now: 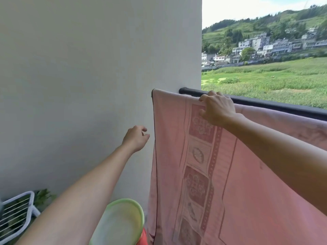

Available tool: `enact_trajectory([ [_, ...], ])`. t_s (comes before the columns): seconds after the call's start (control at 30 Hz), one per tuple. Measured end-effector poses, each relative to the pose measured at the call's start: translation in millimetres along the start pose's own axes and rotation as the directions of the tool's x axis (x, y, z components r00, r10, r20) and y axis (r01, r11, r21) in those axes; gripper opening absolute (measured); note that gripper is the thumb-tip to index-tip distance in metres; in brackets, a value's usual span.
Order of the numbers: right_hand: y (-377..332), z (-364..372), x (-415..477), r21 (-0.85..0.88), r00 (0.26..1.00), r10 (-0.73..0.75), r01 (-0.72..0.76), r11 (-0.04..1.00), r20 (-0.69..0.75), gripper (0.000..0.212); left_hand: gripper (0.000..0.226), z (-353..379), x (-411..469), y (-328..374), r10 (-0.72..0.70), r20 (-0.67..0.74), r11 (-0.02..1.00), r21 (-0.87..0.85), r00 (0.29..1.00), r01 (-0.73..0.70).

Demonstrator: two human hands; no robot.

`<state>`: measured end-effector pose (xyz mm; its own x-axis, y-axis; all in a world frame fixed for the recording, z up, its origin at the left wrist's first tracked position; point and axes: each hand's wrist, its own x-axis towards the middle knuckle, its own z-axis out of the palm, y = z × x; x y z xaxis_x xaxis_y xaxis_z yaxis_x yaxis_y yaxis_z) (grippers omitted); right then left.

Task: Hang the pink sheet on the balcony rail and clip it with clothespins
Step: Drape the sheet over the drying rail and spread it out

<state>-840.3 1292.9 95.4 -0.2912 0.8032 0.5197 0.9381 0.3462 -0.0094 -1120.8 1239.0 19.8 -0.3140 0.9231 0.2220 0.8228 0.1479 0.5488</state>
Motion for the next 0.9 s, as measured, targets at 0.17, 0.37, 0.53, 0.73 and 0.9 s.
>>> enact_trajectory([
  [0.17, -13, 20, 50, -0.03, 1.0, 0.013, -0.012, 0.999, 0.029, 0.027, 0.033, 7, 103, 3, 0.004, -0.025, 0.986, -0.165, 1.0, -0.008],
  [0.37, -21, 33, 80, -0.013, 0.996, 0.072, -0.073, 0.997, -0.055, 0.033, 0.026, 14, 218, 16, 0.014, -0.059, 0.926, -0.375, 0.998, -0.035],
  [0.53, -45, 46, 94, 0.026, 0.973, 0.21, -0.209, 0.978, -0.096, 0.027, 0.043, 36, 277, 20, 0.092, 0.015, 0.848, -0.525, 0.996, -0.07],
  [0.73, -63, 56, 97, 0.076, 0.915, 0.329, -0.32, 0.944, -0.233, 0.02, 0.036, 24, 292, 3, 0.181, -0.004, 0.649, -0.751, 0.983, -0.123],
  [0.9, -98, 43, 87, 0.046, 0.896, 0.229, -0.229, 0.972, -0.38, 0.021, 0.022, -15, 294, -42, 0.368, -0.14, 0.577, -0.741, 0.919, -0.344],
])
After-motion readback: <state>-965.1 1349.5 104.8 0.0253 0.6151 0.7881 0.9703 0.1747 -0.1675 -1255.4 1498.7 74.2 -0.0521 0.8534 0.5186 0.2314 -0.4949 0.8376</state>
